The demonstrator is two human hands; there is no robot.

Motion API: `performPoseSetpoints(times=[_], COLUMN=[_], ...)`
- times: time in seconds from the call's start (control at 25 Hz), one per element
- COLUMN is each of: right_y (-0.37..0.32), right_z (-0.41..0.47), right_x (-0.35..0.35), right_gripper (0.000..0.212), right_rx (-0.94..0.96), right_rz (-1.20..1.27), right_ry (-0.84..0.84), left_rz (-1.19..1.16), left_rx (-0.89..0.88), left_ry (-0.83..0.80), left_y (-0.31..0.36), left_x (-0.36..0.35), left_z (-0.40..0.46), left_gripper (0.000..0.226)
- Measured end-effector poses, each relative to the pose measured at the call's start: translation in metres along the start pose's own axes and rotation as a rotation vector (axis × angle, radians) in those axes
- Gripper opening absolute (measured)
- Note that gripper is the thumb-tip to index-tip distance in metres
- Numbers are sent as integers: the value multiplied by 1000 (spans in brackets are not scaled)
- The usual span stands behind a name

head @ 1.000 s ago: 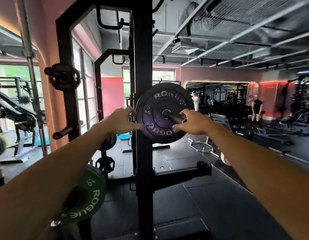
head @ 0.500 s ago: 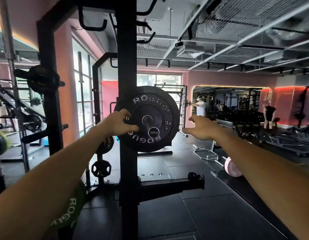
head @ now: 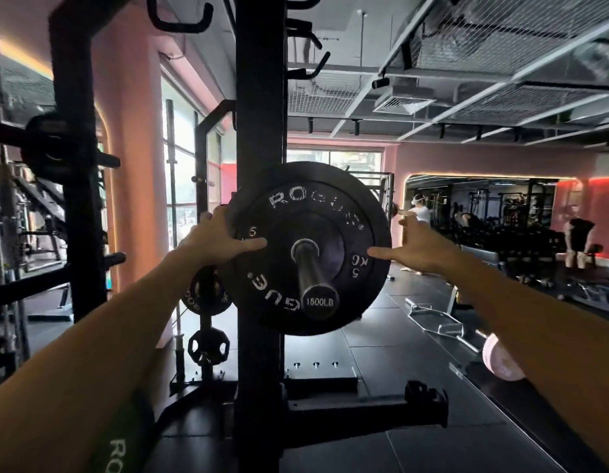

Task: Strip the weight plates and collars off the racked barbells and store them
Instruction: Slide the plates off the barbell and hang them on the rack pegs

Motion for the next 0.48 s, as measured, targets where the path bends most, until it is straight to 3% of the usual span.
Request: performPoseSetpoints(times=[0.24,0.4,0.48], right_y=[39,64,70], right_z=[124,180,197], right_x=[-32,-54,-64], right_gripper=[146,158,147], right_rx=[-4,-36,-36], right_rz=[120,208,278], right_ry=[85,116,114], left_rz=[-34,-57,-131], left_rx=[15,14,43], left_ry=[12,76,120], left_y=[8,-2,2], left_x=[-39,-57,-55], left_z=[107,158,156], left_gripper=[143,129,118])
Point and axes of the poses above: each hand's wrist, its own z-axis towards the middle knuckle, its own x-axis out of the back of the hand, y = z × x, the point moved 6 cm from there along z, towards the middle knuckle, and after that the axes turned 12 degrees about x, right-handed, at the moved point
